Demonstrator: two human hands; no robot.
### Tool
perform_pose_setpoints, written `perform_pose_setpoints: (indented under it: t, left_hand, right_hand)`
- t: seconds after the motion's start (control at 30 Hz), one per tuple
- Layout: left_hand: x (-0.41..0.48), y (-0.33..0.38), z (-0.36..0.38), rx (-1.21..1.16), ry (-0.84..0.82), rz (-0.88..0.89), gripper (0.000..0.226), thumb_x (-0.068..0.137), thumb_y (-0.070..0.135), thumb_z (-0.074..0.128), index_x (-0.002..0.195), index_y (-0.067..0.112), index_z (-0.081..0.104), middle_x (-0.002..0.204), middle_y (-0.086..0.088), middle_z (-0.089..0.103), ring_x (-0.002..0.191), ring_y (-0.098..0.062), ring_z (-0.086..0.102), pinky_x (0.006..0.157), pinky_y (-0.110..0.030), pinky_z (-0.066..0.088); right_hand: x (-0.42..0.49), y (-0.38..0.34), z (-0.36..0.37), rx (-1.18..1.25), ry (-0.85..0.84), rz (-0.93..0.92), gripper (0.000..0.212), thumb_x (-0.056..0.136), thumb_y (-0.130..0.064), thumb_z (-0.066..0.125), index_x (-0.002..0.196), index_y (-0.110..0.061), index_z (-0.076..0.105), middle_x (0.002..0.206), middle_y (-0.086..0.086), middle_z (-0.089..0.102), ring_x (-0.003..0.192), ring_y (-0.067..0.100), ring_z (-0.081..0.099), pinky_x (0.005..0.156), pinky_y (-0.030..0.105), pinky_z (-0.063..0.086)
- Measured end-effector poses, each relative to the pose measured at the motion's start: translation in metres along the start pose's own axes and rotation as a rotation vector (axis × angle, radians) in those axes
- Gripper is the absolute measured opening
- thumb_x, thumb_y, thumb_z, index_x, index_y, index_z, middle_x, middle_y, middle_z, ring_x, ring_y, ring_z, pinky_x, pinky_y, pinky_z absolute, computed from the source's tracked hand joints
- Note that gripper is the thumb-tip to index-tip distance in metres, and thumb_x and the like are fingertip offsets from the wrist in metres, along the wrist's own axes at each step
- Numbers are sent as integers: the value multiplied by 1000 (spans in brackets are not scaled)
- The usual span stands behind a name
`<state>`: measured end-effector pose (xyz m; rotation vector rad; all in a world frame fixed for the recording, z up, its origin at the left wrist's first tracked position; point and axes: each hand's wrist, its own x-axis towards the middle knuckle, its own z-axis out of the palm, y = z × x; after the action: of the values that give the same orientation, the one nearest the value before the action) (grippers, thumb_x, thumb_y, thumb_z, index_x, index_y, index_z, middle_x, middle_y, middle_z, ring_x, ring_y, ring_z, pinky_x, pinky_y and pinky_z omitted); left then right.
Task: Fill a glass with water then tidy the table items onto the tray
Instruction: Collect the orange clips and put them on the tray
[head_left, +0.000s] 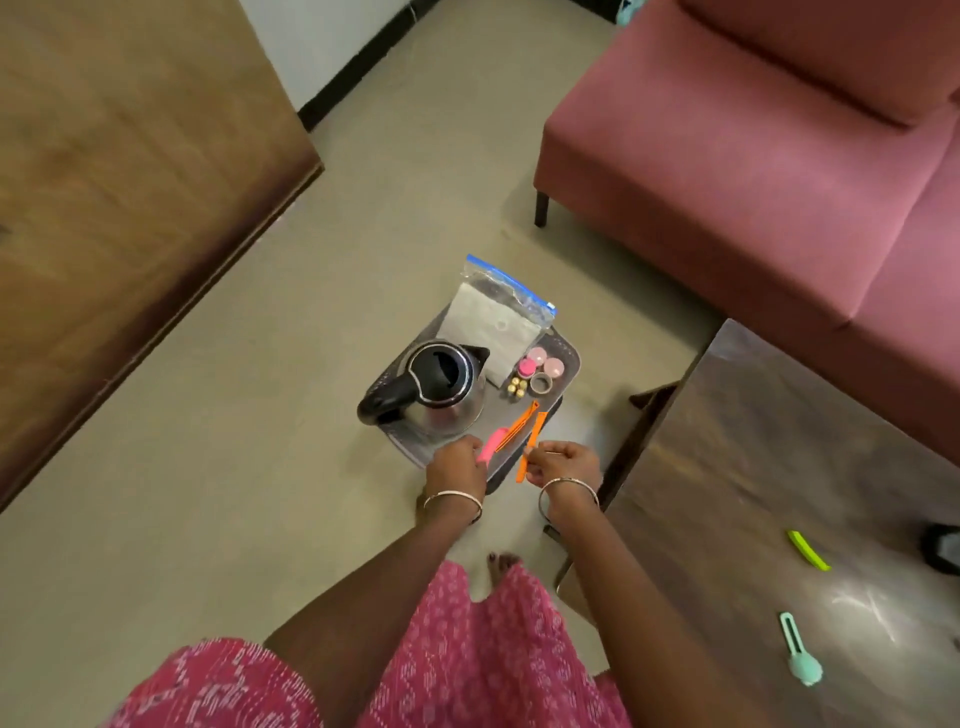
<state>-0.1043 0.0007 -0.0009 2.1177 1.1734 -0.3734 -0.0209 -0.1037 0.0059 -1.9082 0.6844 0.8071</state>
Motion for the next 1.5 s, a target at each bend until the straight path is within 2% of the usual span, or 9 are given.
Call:
perform_pose_setpoints:
  t: [0.1, 0.2, 0.33, 0.43, 0.53, 0.67, 1.07, 1.27, 1.5]
  left_hand:
    - [28, 1, 8, 194, -66, 93, 21, 91, 21, 55, 108, 17, 66, 102, -12, 71, 99, -32, 65, 77, -39, 50]
    - [51, -1, 22, 330, -138, 145, 21, 95, 26, 48, 109, 17, 62, 102, -11, 70, 99, -31, 66, 77, -41, 52]
    - [67, -5, 39, 300, -144, 141, 24, 98, 29, 44, 105, 13, 60, 100, -15, 69, 96, -35, 65, 75, -43, 50]
    - [74, -7, 51, 299, -145, 134, 19, 98, 24, 45, 108, 13, 57, 100, -16, 70, 96, -35, 66, 76, -43, 50]
    - [82, -5, 62, 319, -166, 109, 19, 98, 19, 43, 112, 12, 54, 104, -17, 69, 98, -35, 66, 76, -44, 50]
    - [91, -3, 74, 351, -161, 109, 21, 102, 20, 37, 115, 12, 51, 106, -14, 69, 98, -32, 68, 72, -41, 51]
    - [106, -8, 91, 337, -179, 122, 17, 102, 19, 37, 112, 11, 48, 103, -14, 69, 94, -33, 68, 67, -41, 50]
    - [107, -8, 93, 350, -167, 130, 19, 101, 13, 35, 113, 8, 49, 105, -17, 68, 96, -35, 68, 71, -42, 51]
    - [104, -14, 93, 422, -159, 144, 19, 99, 9, 38, 111, 12, 53, 107, -13, 68, 96, -32, 68, 72, -40, 52]
  right_hand:
    - [13, -4, 21, -135, 125, 6, 18, 67, -11, 83, 66, -17, 66, 78, 9, 74, 71, 25, 68, 72, 34, 57]
    - [27, -4, 38, -199, 159, 34, 16, 66, -20, 84, 66, -21, 68, 76, -1, 74, 74, 18, 68, 68, 26, 52]
    - [44, -1, 55, -248, 207, 106, 7, 68, -21, 79, 70, -21, 72, 76, -2, 74, 78, 21, 70, 68, 29, 55]
    - [51, 0, 66, -308, 278, 117, 0, 73, -21, 72, 72, -21, 71, 79, -1, 74, 82, 25, 69, 66, 26, 49]
    - [60, 2, 76, -369, 341, 95, 6, 76, -20, 65, 73, -22, 70, 81, 0, 73, 81, 29, 69, 67, 29, 52]
    - [70, 3, 85, -443, 396, 70, 11, 79, -21, 61, 74, -23, 70, 81, 4, 72, 80, 33, 68, 63, 29, 48]
    - [88, 16, 97, -665, 347, -76, 20, 85, -29, 55, 84, -15, 69, 85, 12, 71, 82, 39, 67, 64, 34, 51]
    - [92, 17, 98, -701, 292, -138, 21, 87, -32, 55, 84, -14, 63, 90, 16, 69, 86, 42, 66, 62, 32, 39]
    - [99, 19, 94, -730, 233, -146, 19, 87, -31, 56, 89, -13, 62, 96, 15, 69, 89, 41, 66, 67, 36, 48]
